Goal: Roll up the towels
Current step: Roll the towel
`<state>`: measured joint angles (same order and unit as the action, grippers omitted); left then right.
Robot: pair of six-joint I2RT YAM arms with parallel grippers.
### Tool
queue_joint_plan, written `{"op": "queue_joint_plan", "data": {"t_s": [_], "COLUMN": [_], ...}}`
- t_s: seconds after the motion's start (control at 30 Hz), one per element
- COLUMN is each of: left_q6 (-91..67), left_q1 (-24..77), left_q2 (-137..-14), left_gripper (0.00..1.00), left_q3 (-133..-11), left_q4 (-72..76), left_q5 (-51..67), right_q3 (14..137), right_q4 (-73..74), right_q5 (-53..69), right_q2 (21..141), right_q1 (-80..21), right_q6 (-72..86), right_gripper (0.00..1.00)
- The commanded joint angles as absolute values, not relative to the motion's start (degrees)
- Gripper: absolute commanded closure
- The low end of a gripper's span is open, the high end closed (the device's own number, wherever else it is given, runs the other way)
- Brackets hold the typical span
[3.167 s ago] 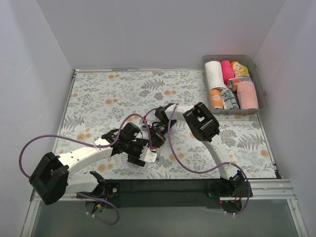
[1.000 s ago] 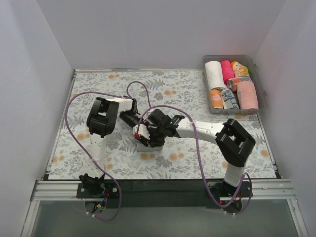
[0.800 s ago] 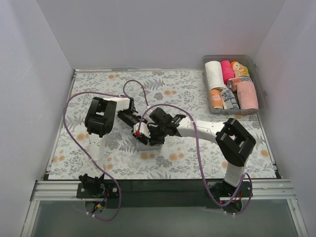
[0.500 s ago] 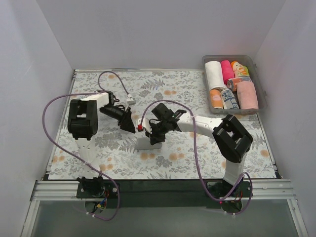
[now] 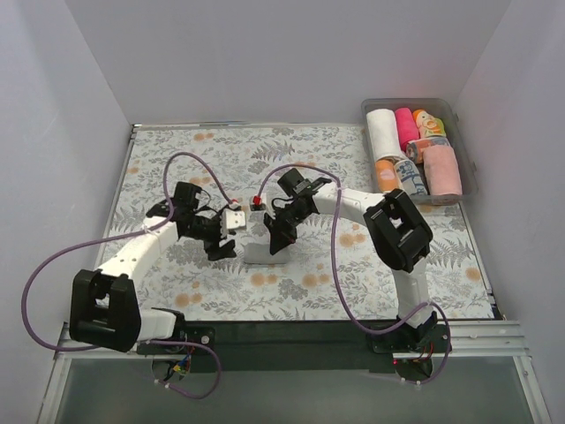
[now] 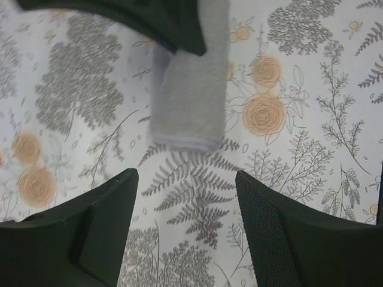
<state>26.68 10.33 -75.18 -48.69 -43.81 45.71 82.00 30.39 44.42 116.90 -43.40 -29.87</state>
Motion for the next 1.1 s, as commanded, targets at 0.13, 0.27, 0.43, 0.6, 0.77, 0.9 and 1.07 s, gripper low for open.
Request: {"op": "queue_joint_plan", "data": {"t_s": [0.13, 0.27, 0.43, 0.6, 0.77, 0.9, 1.07], "left_q6": [27.5, 27.8, 28.5, 27.1, 26.1, 23.9, 21.2], "left_q1": [24.4, 28.8, 33.3, 33.5, 33.1, 32.8, 30.6], "left_q2": [-75.0, -77.1, -81.7, -88.6, -91.8, -95.4, -100.8], "left_gripper": [0.38, 0.38, 0.42, 0.61, 0.85, 0.91, 0.95], "left_q3": [-44.6, -43.9, -43.3, -43.9, -45.9, -48.6, -53.9], "left_q4": [-30.6, -27.0, -25.5, -26.5, -32.9, -38.1, -44.0], "left_q5": [35.1, 33.0, 30.4, 27.3, 30.6, 33.7, 38.7], "right_q3": [83.1, 84.5, 85.9, 85.6, 82.1, 78.7, 73.5], "right_q4": [39.1, 39.9, 40.3, 40.3, 39.6, 37.9, 32.6], "right_q5": [41.7, 42.3, 42.7, 41.9, 40.3, 37.7, 30.4], "right_q2": [124.4, 126.2, 126.9, 125.5, 119.3, 111.7, 98.5], "right_q1": [-41.7, -41.1, -40.7, -40.2, -37.4, -33.5, -30.9], "right_q6": [-29.7, -29.5, -29.1, -28.5, -27.0, -25.0, -23.5], "right_gripper": [0.99, 0.99, 0.99, 0.99, 0.67, 0.56, 0.48]}}
